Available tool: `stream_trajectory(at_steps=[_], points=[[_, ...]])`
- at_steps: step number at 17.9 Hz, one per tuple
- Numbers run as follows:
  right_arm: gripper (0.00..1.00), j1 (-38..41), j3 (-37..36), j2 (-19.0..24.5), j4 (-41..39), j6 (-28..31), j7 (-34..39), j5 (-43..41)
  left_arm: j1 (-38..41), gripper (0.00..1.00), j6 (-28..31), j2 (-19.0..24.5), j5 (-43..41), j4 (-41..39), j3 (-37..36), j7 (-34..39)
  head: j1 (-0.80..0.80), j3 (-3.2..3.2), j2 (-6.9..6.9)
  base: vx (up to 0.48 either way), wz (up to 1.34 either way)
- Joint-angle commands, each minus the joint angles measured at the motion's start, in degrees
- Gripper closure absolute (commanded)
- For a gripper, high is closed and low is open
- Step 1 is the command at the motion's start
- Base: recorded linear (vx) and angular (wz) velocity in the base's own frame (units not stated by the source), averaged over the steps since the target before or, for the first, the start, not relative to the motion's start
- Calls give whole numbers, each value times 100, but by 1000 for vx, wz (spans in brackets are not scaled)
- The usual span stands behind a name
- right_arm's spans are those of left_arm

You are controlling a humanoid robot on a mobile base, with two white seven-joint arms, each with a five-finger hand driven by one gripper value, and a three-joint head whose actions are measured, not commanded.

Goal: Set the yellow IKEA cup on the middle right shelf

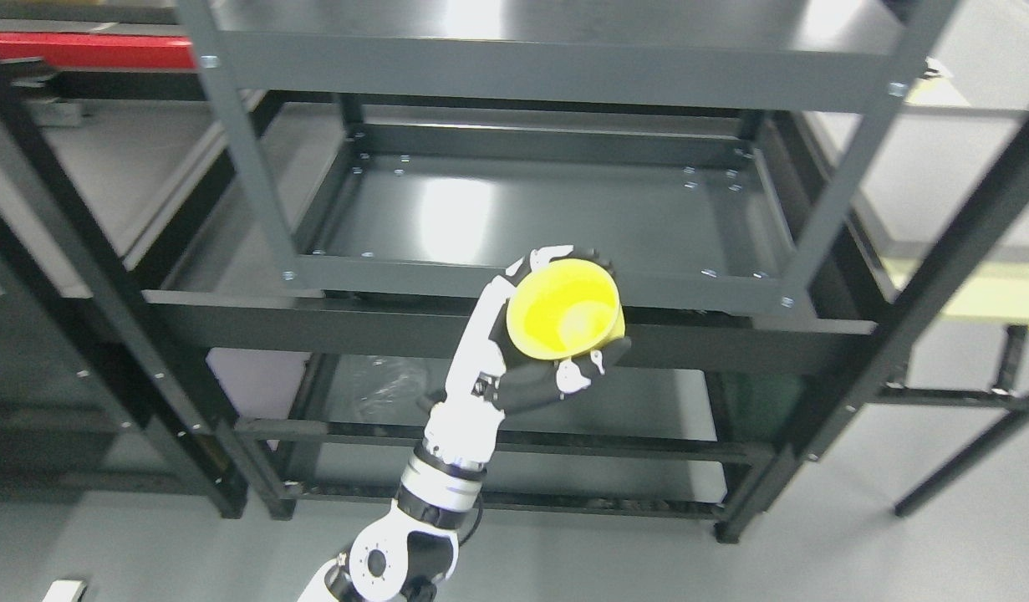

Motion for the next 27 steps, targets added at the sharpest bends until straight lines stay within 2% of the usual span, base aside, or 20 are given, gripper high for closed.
stream_trajectory(at_steps=[1,4,8,13,16,19,23,27], points=[[1,57,97,-100,-1,2,-1231,-141,-1172,100,684,100,-266,-16,840,14,0,0,0,-108,-584],[1,57,97,-100,-1,2,-1231,-141,-1594,100,1107,100,-846,-16,1113,5,0,0,-1,-57,-343],[1,57,97,-100,-1,2,-1231,-141,-2280,100,1485,100,-1181,-25,1184,14,0,0,-2,14,111],[1,57,97,-100,-1,2,-1231,-141,-3017,100,1759,100,-1568,-8,386,206,0,0,-2,66,271],[1,57,97,-100,-1,2,-1231,-141,-3484,100,2004,100,-1577,124,287,470,0,0,-2,38,-4],[1,57,97,-100,-1,2,-1231,-141,-3660,100,2049,100,-1577,545,646,576,0,0,-2,17,-113],[1,57,97,-100,-1,2,-1231,-141,-4230,100,2084,100,-1507,1493,1183,726,0,0,-2,9,-50],[1,57,97,-100,-1,2,-1231,-141,-4645,100,2513,100,-938,2285,1237,1252,0,0,-2,-2,6]])
